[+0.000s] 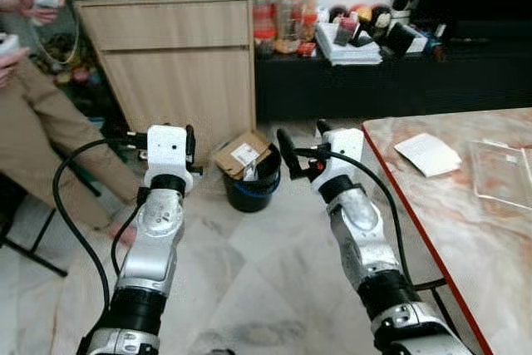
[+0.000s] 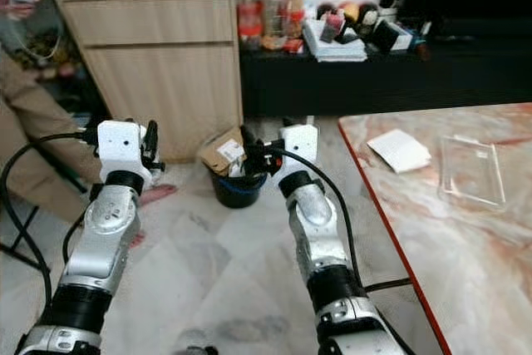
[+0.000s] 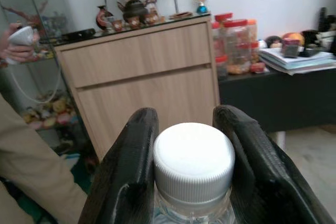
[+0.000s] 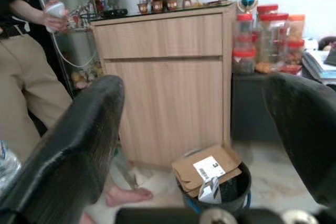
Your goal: Picking trash to rubbish bin
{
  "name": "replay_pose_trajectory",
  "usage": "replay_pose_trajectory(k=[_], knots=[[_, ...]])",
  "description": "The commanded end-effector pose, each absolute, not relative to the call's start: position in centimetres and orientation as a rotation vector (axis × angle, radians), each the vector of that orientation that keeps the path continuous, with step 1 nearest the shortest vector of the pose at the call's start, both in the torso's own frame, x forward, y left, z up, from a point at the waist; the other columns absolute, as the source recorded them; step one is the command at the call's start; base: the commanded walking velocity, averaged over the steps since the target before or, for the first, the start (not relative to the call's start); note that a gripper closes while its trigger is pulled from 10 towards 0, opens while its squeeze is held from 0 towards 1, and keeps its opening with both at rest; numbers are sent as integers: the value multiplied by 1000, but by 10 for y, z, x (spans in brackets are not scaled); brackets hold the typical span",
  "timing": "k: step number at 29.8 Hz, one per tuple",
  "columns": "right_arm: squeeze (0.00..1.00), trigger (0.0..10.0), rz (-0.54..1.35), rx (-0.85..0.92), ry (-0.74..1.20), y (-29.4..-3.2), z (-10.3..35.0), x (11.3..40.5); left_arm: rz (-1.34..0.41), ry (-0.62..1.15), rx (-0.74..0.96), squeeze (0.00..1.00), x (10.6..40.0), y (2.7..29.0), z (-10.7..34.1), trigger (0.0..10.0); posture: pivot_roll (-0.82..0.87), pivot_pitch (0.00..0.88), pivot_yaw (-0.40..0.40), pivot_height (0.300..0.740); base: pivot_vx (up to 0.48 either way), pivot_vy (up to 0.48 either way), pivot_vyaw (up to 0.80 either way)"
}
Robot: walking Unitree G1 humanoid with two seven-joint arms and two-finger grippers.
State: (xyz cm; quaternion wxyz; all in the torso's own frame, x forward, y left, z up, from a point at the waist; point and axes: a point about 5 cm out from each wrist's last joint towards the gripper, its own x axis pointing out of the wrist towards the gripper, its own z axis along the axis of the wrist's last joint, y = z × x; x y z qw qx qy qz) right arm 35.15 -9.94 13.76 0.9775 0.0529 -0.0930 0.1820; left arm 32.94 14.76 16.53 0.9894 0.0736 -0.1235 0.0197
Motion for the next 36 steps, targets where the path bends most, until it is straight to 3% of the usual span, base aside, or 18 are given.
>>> replay_pose_trajectory(k=[1, 7, 15, 19, 36], knots=[[0, 10000, 356, 120, -145, -103, 129, 351, 34, -222, 147, 0, 328, 150, 155, 10000, 18, 56, -26, 740, 0, 0, 0], [0, 10000, 319, 83, 55, -120, 80, 339, 57, -67, 135, 0, 318, 165, 107, 10000, 18, 57, -31, 740, 0, 0, 0], [0, 10000, 319, 83, 55, -120, 80, 339, 57, -67, 135, 0, 318, 165, 107, 10000, 18, 57, -31, 740, 0, 0, 0], [0, 10000, 220, 47, 406, -155, 2, 292, 101, 225, 171, 0, 290, 185, 33, 10000, 20, 60, -36, 740, 378, 0, 0], [0, 10000, 157, 57, 529, -169, -23, 268, 94, 283, 176, 0, 281, 186, 10, 10000, 20, 60, -37, 740, 379, 0, 0]])
